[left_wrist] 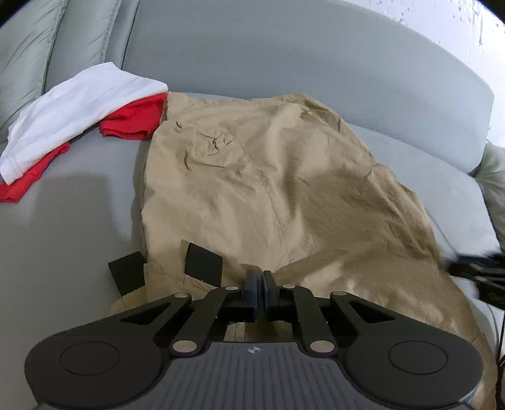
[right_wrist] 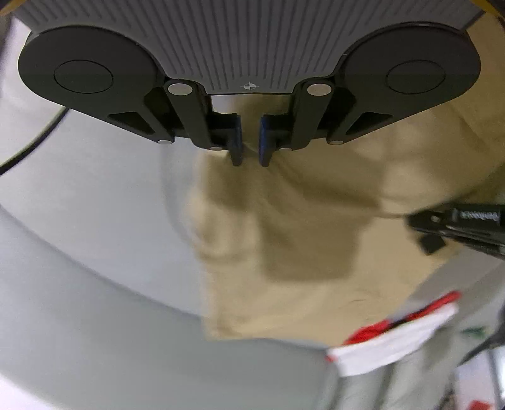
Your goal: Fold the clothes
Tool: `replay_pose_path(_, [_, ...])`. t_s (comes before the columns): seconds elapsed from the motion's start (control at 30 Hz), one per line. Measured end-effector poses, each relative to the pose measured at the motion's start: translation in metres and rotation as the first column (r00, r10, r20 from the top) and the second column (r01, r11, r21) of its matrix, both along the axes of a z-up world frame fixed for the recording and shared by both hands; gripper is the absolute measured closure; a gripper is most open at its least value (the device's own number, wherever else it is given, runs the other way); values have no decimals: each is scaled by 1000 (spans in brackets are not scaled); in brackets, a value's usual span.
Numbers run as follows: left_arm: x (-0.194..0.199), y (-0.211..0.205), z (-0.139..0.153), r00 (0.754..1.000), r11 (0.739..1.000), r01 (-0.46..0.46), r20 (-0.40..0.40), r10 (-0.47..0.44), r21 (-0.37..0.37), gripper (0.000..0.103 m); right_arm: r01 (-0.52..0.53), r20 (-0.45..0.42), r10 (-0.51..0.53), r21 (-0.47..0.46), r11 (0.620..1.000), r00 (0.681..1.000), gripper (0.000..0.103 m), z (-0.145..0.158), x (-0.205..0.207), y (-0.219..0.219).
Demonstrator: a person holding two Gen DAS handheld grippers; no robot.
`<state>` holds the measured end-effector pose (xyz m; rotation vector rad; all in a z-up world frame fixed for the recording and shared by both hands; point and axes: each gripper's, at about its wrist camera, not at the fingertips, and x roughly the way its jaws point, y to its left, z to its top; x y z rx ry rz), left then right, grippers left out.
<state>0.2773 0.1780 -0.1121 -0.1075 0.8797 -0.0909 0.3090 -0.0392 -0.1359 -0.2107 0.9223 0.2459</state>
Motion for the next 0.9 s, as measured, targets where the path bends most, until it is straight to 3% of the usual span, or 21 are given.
replay_pose_path(0.03, [-2,-1,1,1000,1000,-10,0,10,-15,92,79,-25,-80,-38,996,996,87,5,-1,-5])
replay_pose_path(0.1, [-30,1,22,999,996,-34,-18,33,-81,98,157,-26,-157,-11,988,987,87,28,-21,-30])
replay_pose_path(0.23, [-91,4,81,1000,968,10,24,-4,-252,97,195,96,-203,91,977,974,86,102,-90,-67])
replay_pose_path(0.33, [-138,5,116,999,950,45,34,-36,-310,90,206,208,-241,176,963,948,85,156,-153,-112])
replay_pose_path(0.43, [-179,2,128,993,944,111,4,-115,-312,85,209,268,-296,308,928,917,84,202,-191,-136])
replay_pose_path(0.5, [-194,-2,122,991,949,127,-6,-134,-289,84,200,283,-317,374,905,905,74,221,-207,-143])
replay_pose_path(0.53, [-196,-4,115,992,953,122,-6,-129,-276,83,195,273,-320,400,896,907,59,224,-210,-145])
replay_pose_path(0.57, [-194,-3,106,994,958,105,-6,-110,-268,82,196,244,-319,419,886,916,46,221,-212,-145])
replay_pose_path(0.7, [-175,1,75,999,968,30,33,-22,-251,83,230,-9,-256,473,850,967,45,156,-179,-138])
replay_pose_path(0.73, [-168,3,70,999,967,14,55,0,-255,84,245,-91,-230,490,836,969,51,130,-164,-134])
replay_pose_path(0.8, [-152,5,63,996,965,-2,90,27,-262,98,287,-207,-208,525,801,956,95,82,-135,-124])
replay_pose_path(0.83, [-144,4,61,994,965,-1,102,29,-262,100,292,-223,-201,541,789,954,100,65,-123,-118])
replay_pose_path(0.9, [-121,-3,54,995,973,14,102,10,-230,103,263,-181,-194,566,781,964,100,46,-100,-105])
